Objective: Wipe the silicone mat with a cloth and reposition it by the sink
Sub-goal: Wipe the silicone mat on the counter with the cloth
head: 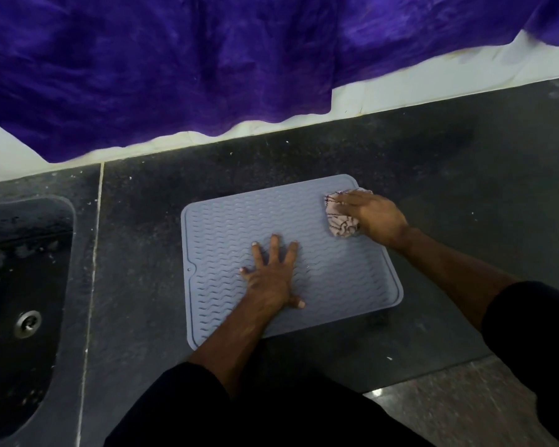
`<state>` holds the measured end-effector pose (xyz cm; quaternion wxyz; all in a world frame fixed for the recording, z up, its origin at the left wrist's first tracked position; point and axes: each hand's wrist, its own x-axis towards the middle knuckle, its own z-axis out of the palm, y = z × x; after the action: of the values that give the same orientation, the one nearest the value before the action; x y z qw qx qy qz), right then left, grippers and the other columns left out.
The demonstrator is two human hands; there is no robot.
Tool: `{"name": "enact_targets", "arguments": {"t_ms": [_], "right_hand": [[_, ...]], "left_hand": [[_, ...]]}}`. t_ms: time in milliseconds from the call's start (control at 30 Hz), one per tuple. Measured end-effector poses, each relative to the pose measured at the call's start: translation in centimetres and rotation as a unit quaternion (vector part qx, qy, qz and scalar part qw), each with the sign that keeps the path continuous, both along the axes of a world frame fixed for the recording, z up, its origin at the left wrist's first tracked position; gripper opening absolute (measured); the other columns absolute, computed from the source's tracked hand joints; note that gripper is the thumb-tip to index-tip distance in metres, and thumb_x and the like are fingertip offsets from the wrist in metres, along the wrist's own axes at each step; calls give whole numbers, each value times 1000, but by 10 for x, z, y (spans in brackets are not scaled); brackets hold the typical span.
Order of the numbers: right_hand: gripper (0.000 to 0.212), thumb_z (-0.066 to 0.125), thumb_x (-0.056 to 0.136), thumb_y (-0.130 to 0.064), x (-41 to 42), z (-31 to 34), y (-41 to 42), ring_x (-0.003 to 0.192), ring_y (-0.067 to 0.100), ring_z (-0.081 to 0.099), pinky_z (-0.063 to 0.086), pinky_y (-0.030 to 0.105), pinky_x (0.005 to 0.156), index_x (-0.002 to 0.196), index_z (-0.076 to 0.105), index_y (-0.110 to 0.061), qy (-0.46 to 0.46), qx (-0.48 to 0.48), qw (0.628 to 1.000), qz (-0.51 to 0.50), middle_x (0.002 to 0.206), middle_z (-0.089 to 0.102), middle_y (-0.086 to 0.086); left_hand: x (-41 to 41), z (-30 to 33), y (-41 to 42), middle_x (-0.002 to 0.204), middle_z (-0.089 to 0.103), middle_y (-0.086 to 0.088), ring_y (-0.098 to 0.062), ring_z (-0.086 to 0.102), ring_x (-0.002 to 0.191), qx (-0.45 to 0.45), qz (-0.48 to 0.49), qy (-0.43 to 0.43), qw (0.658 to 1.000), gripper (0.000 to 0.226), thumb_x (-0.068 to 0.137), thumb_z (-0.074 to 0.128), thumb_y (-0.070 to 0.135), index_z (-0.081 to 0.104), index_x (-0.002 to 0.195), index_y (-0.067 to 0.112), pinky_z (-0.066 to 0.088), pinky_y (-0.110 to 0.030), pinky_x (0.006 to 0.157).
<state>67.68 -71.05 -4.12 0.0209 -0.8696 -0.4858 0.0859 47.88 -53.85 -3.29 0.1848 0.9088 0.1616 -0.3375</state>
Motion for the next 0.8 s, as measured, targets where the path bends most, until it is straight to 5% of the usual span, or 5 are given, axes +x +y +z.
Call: {"name": "enact_targets", "arguments": {"t_ms": [167,367,567,800], "right_hand": [[43,60,89,-27,21,12,-13,128,27,48,34,38,110,131,56,-15,-21,-8,998,-53,137,54,10],[49,55,93,-25,-1,-3,-13,140,22,32,22,34,117,140,44,-19,27,-1,1000,4,151,37,3],[45,66,84,-24,13,9,-28,123,29,51,41,40,106,128,58,-17,-16,6,999,-52,134,57,8],[46,72,79,-15,-22,-4,-9,126,32,51,38,45,108,124,62,-10,-15,46,998,29,134,57,13]], "left_hand": [[0,-3,1,152,-38,-1,-43,-28,139,-2,0,-1,1000,125,72,79,45,-19,148,38,8,-74,107],[1,-3,0,151,-39,-1,-43,-28,138,1,0,1,1000,125,71,79,46,-20,148,39,8,-73,107],[-1,0,0,152,-38,-1,-42,-28,139,-9,2,-7,1000,125,72,79,44,-18,149,37,8,-73,108],[-2,2,1,153,-37,-1,-42,-29,139,-11,-2,-11,1000,124,72,79,45,-17,150,36,8,-73,108]]}}
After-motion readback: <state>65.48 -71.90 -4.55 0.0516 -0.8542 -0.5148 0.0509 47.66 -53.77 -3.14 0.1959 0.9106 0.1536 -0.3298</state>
